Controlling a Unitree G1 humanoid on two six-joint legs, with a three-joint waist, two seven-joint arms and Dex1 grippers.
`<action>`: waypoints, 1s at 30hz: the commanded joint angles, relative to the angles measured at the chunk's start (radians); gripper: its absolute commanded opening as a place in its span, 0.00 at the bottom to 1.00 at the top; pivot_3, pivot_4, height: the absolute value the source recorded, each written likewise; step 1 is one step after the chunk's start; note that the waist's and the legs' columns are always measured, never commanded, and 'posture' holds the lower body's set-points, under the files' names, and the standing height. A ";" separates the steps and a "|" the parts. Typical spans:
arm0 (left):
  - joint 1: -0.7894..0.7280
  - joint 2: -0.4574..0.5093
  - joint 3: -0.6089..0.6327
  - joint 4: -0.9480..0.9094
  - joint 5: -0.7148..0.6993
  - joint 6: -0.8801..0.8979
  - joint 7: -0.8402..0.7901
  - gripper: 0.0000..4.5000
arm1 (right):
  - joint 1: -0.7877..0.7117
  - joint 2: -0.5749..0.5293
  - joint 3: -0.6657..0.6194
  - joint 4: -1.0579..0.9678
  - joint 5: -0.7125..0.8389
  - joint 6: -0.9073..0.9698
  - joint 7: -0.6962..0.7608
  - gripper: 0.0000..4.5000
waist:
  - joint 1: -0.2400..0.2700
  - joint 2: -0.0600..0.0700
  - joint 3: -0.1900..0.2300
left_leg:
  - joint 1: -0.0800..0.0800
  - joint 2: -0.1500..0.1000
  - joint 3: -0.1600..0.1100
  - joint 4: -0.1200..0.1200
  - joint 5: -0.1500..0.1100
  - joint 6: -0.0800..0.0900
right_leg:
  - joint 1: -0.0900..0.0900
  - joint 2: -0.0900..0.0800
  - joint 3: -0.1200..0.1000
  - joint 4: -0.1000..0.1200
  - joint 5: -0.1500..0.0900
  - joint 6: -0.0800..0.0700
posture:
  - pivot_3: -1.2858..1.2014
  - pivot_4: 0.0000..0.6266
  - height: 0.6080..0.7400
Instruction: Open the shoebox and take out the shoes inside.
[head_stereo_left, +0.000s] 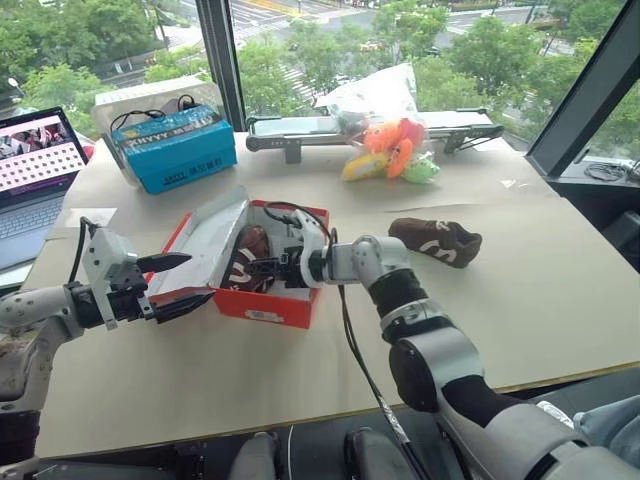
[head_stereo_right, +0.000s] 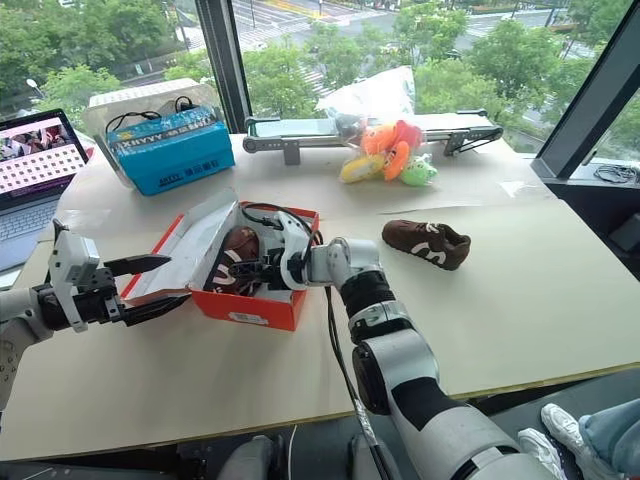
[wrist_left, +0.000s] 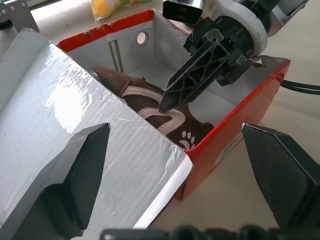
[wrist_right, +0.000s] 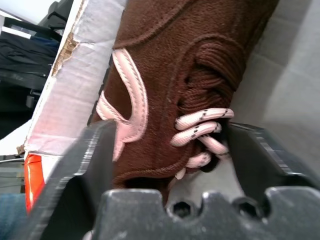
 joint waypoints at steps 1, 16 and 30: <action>-0.002 0.019 0.030 -0.019 -0.011 -0.018 -0.005 1.00 | -0.028 0.082 -0.014 0.037 0.018 -0.020 -0.003 0.47 | -0.001 0.000 0.000 | 0.000 0.000 0.000 0.000 0.000 0.000 | 0.000 0.000 0.000 0.000 0.000 0.000 | 0.52 0.24 1.00; -0.014 0.045 0.023 0.012 0.004 -0.047 -0.029 1.00 | -0.059 0.039 -0.092 -0.015 0.078 -0.015 -0.049 0.02 | 0.004 0.000 0.000 | -0.001 0.000 -0.001 0.000 0.000 0.000 | -0.001 -0.001 0.000 0.000 0.000 0.000 | 0.52 0.24 1.00; -0.021 0.056 0.014 0.009 0.001 -0.046 -0.035 1.00 | 0.024 0.047 -0.236 -0.443 0.228 0.174 -0.306 0.02 | 0.010 0.000 0.000 | -0.015 0.000 0.001 0.000 0.005 0.007 | -0.015 0.000 0.000 0.001 0.001 -0.001 | 0.52 0.24 1.00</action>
